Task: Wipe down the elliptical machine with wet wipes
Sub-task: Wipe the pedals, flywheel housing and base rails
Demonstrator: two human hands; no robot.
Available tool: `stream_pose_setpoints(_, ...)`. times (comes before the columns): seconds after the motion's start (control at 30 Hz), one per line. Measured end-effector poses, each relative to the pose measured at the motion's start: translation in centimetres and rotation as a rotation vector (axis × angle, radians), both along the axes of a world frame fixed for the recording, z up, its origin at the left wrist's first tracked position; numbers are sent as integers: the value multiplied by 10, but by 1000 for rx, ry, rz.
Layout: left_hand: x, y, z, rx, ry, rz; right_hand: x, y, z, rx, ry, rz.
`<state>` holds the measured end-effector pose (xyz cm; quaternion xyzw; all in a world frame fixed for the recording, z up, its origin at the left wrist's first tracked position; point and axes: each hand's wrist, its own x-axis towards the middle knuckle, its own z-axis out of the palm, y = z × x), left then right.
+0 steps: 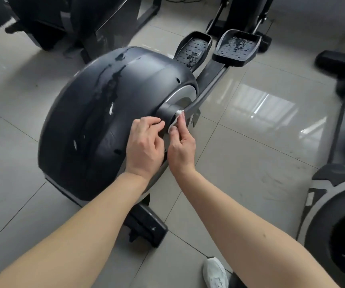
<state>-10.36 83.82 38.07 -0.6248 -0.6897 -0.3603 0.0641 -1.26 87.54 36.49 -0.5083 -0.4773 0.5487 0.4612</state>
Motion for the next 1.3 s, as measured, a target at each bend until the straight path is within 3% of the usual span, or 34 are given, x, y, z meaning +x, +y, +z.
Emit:
stream_pose_setpoints(0.2, -6, 6, -25, 190, 96, -8, -2, 9, -66, 437, -59, 141)
stream_pose_setpoints(0.43, -6, 12, -52, 339, 218, 42, -11, 32, -106, 790, -141, 160)
stream_pose_setpoints(0.63, -10, 17, -73, 422, 371, 76, -15, 53, -143, 909, -66, 121)
stream_pose_setpoints(0.8, -11, 10, -89, 434, 362, 78, -11, 60, -172, 781, -87, 107)
stream_pose_setpoints(0.9, -13, 7, -87, 425, 368, 58, -18, 56, -151, 762, -73, 125)
stream_pose_setpoints(1.03, -16, 7, -77, 424, 377, 66, -17, 47, -123, 1039, -60, 150)
stream_pose_setpoints(1.17, -14, 6, -76, 449, 316, 75, -7, 42, -137, 1296, -101, 224)
stream_pose_setpoints(1.23, -11, 5, -78, 465, 297, 82, -6, 50, -155, 1265, -138, 187)
stream_pose_setpoints(1.3, -11, 4, -79, 463, 301, 79, -7, 66, -158, 1094, -151, 133)
